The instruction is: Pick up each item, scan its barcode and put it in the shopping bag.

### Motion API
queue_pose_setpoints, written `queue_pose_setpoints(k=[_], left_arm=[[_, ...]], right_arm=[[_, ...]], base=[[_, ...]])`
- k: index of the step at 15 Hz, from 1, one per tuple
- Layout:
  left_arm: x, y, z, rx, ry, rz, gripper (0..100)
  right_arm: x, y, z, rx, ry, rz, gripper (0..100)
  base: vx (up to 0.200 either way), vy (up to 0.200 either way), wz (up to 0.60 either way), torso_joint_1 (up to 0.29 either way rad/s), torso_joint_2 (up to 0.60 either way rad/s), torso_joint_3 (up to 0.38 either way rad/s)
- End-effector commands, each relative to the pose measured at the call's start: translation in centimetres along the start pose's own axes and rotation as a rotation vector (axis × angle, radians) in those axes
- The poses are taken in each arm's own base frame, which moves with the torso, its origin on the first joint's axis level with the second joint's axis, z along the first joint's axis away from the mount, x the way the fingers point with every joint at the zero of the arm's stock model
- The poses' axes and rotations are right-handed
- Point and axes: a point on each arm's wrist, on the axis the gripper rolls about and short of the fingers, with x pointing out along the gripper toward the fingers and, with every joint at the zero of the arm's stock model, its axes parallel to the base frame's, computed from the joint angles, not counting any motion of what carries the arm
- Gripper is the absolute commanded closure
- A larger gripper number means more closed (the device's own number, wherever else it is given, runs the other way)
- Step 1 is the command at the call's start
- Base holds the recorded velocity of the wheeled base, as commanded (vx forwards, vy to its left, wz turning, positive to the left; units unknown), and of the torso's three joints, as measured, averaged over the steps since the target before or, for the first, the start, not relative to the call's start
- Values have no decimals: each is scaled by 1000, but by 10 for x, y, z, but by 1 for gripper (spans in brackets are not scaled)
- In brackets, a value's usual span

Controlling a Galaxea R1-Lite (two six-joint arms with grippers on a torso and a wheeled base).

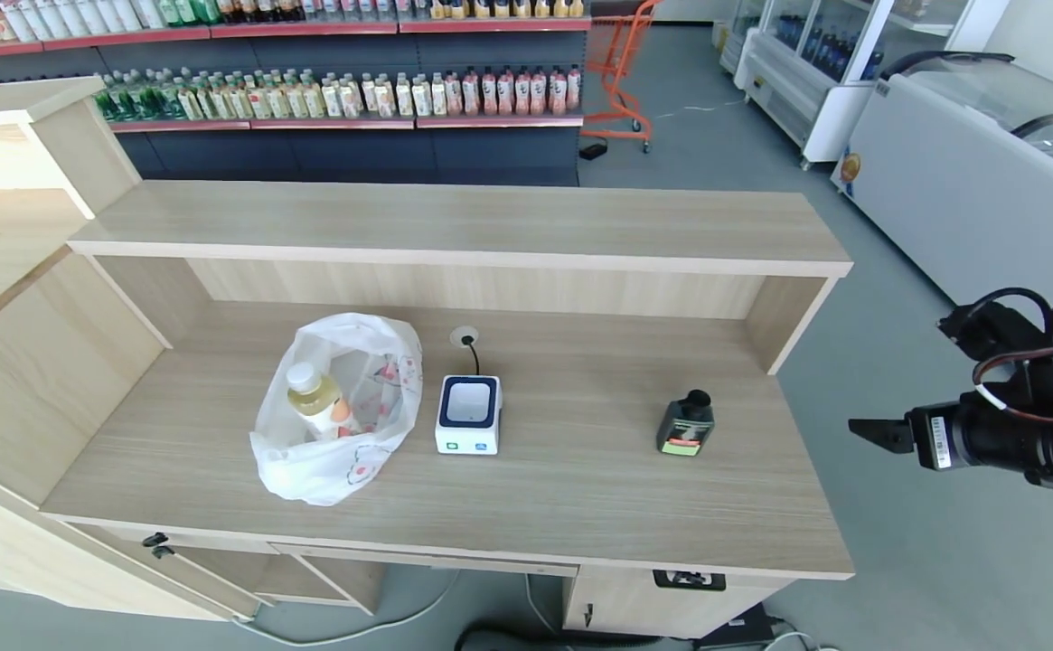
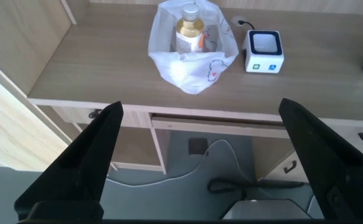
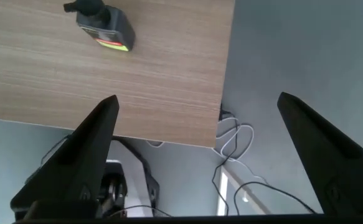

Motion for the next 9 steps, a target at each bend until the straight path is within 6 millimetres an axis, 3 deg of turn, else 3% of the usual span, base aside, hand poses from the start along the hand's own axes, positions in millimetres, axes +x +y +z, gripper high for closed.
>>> queue_pose_setpoints(k=[1, 5, 9], left_arm=[[-1, 0, 0, -3, -13, 1, 0], [-1, 0, 0, -1, -15, 3, 0], [-1, 0, 0, -3, -15, 3, 0]], right_arm=[[11, -7, -5, -34, 39, -14, 0], [41, -7, -7, -179, 94, 12, 0], [78, 8, -19, -351, 166, 103, 0]], base=[[0, -200, 0, 2, 7, 7], [0, 0, 0, 0, 0, 0], [0, 0, 0, 0, 0, 0]])
